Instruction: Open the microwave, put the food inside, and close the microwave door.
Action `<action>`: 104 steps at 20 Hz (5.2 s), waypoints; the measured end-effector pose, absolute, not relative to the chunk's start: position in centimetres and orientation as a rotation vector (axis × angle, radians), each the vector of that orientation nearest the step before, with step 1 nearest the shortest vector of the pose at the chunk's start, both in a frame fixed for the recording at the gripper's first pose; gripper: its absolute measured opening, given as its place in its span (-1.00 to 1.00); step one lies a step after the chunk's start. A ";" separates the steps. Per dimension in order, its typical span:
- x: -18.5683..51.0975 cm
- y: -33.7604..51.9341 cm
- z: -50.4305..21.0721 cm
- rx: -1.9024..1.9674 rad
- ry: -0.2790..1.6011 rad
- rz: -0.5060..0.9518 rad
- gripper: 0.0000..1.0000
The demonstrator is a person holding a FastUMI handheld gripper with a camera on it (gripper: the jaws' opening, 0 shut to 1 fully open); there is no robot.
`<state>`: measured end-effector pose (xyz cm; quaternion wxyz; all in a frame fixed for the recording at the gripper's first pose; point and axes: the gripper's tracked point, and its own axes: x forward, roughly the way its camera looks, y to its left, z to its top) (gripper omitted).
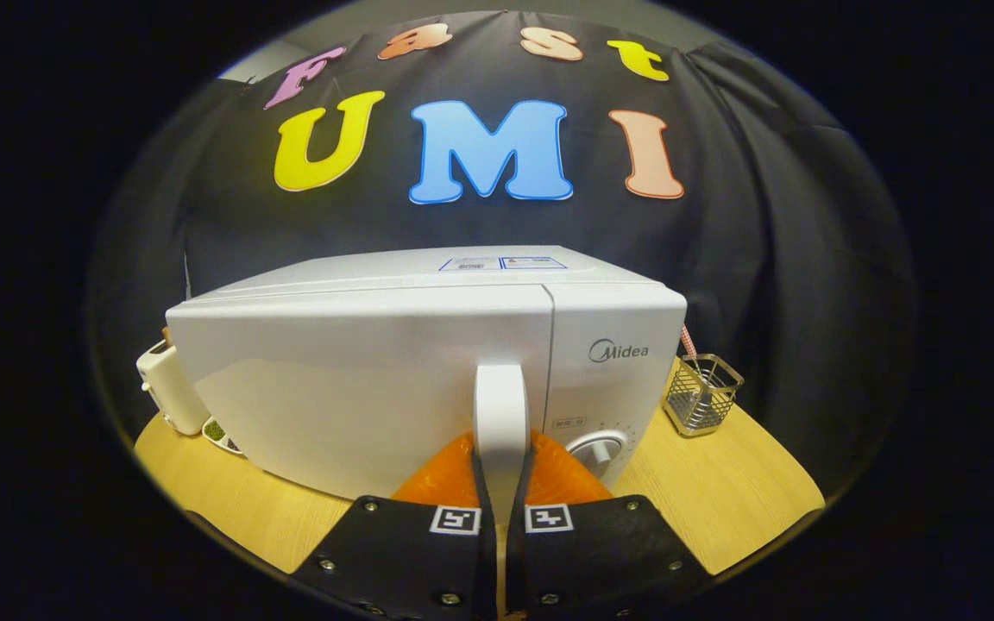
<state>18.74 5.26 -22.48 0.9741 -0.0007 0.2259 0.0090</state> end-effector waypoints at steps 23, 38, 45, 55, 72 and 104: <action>4.1 10.3 -21.1 -0.030 0.566 0.114 -0.75; -5.9 19.4 -20.6 0.018 0.604 0.184 -0.13; -9.3 24.5 -20.8 0.001 0.610 0.252 -0.13; -16.7 35.1 -20.1 -0.098 0.618 0.646 0.09; -11.7 24.5 -2.5 0.112 0.268 0.791 0.61; -12.6 -1.1 -24.9 0.417 0.978 0.477 0.61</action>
